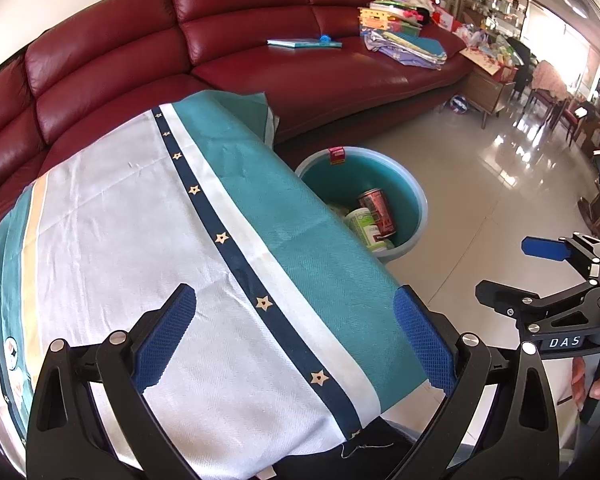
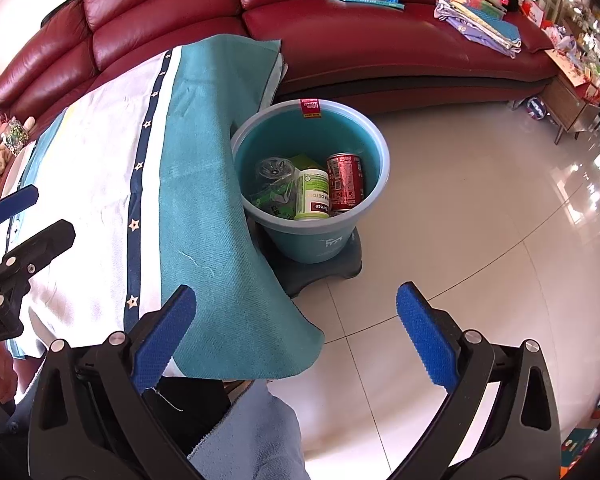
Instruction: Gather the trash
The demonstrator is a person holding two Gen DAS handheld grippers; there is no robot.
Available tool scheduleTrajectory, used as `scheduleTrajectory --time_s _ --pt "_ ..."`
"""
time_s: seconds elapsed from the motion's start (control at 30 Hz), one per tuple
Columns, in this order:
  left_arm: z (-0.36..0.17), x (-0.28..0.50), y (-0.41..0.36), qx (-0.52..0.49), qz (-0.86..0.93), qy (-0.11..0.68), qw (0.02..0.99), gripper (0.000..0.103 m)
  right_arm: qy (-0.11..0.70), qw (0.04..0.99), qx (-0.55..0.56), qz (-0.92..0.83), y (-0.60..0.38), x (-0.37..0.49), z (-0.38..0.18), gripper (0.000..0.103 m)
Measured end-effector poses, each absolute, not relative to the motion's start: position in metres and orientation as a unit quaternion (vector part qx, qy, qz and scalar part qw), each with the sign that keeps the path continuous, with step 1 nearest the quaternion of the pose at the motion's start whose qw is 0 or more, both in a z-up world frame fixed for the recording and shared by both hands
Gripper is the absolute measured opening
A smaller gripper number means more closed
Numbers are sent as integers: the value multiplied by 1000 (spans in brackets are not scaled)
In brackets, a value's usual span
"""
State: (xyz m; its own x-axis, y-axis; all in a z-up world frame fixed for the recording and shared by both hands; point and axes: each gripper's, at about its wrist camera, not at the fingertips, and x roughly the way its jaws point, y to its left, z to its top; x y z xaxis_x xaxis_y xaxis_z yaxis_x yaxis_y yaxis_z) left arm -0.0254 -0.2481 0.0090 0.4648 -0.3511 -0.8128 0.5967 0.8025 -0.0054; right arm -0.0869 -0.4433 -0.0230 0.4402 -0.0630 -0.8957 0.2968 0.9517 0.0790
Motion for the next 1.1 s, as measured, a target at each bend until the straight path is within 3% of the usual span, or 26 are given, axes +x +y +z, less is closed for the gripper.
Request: scheduleTrajectory --time_s 1.1 --pt "-27 -10 -250 159 -238 462 839 99 531 833 103 -120 -454 -70 -39 96"
